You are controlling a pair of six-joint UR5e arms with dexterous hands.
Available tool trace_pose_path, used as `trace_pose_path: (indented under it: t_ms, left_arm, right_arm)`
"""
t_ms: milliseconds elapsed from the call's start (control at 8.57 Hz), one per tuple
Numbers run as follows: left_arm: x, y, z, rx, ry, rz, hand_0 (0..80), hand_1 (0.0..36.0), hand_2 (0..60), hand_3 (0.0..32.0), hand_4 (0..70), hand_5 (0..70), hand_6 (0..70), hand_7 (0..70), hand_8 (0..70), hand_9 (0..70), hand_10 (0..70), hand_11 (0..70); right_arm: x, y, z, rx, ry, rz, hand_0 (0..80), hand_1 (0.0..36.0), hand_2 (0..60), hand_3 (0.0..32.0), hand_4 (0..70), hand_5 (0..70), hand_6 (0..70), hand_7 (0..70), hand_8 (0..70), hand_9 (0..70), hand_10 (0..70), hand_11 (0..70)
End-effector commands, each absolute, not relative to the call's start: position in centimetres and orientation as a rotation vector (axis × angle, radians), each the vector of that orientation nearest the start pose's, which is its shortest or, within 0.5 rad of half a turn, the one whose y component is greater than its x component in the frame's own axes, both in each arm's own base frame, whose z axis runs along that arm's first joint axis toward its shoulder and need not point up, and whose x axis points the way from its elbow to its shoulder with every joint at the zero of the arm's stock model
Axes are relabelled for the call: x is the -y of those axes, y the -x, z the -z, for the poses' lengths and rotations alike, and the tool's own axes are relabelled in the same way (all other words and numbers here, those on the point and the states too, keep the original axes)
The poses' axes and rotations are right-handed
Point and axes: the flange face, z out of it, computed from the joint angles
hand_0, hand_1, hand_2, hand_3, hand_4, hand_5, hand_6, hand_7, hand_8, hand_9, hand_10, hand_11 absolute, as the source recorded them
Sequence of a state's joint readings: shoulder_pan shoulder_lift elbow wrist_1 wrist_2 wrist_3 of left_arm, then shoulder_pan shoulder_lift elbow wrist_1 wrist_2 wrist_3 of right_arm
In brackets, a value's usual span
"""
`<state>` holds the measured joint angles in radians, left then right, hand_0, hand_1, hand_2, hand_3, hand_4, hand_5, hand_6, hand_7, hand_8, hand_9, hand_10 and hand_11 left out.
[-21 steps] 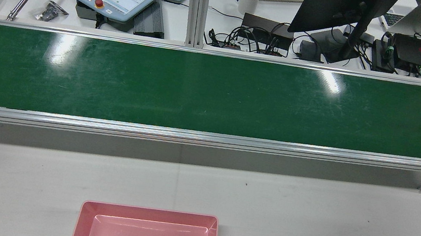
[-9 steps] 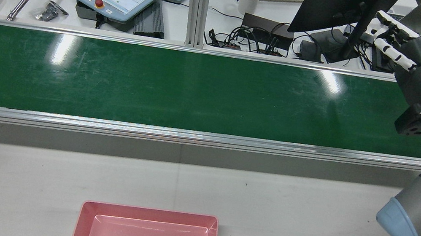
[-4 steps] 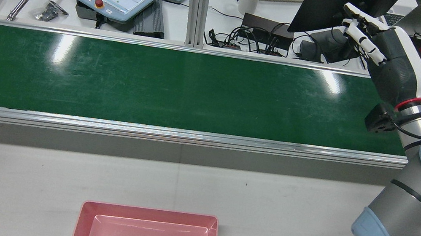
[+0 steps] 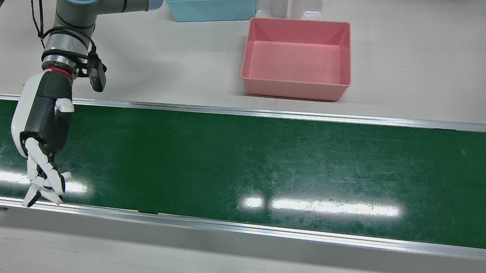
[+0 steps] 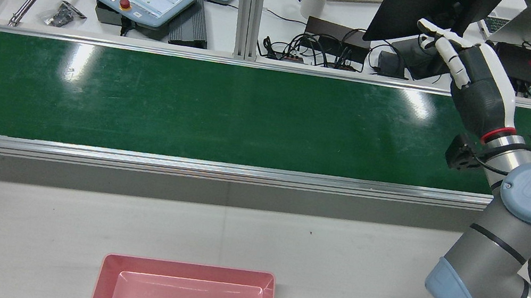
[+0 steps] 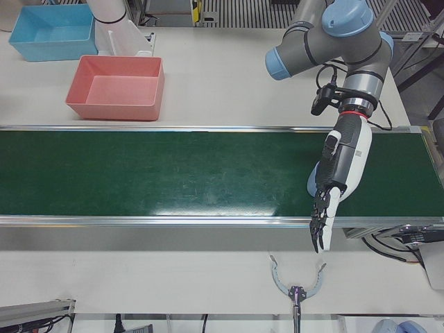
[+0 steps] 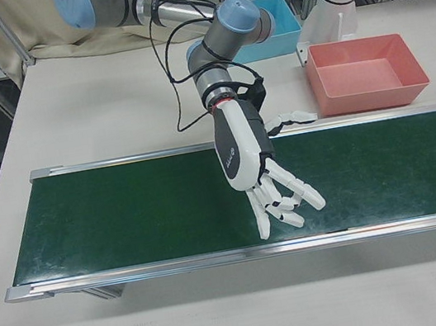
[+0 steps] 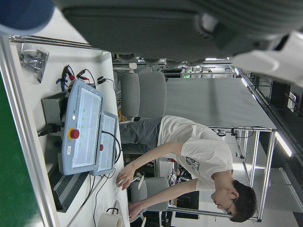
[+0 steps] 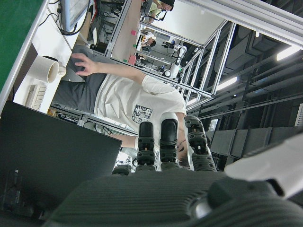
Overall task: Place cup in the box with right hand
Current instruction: 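Raise the right hand over the conveyor belt and open its fingers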
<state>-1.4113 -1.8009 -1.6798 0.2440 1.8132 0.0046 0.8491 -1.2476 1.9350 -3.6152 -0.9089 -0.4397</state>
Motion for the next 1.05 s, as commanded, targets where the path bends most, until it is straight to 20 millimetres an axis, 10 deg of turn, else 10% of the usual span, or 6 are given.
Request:
trace_pose_path:
  t_ms: [0,350,933]
  left_arm:
    - [58.3,1.7,-53.6,-2.091,0.398,1.899,0.0,0.0,0.0,0.0,0.0,0.0,0.0,0.0,0.0,0.0,0.0,0.0]
    - [58.3,1.7,-53.5,-2.094,0.397,1.896,0.0,0.0,0.0,0.0,0.0,0.0,0.0,0.0,0.0,0.0,0.0,0.0]
    - [58.3,1.7,-53.5,-2.094,0.397,1.896,0.0,0.0,0.0,0.0,0.0,0.0,0.0,0.0,0.0,0.0,0.0,0.0]
  right_arm:
    - [53.0,21.5,-40.9,-2.583,0.289,2.117,40.0,0.0,0.0,0.0,4.9,1.9,8.1,36.9,8.0,18.5,0.0,0.0]
    - [54.8,23.3,-45.9,-2.616,0.231,1.999,39.4,0.0,0.0,0.0,0.0,2.1,6.6,29.5,6.3,15.1,0.0,0.0]
    - [54.7,23.5,-45.6,-2.549,0.313,2.060,40.5,0.0,0.0,0.0,15.7,1.0,9.2,46.8,7.0,18.8,0.0,0.0]
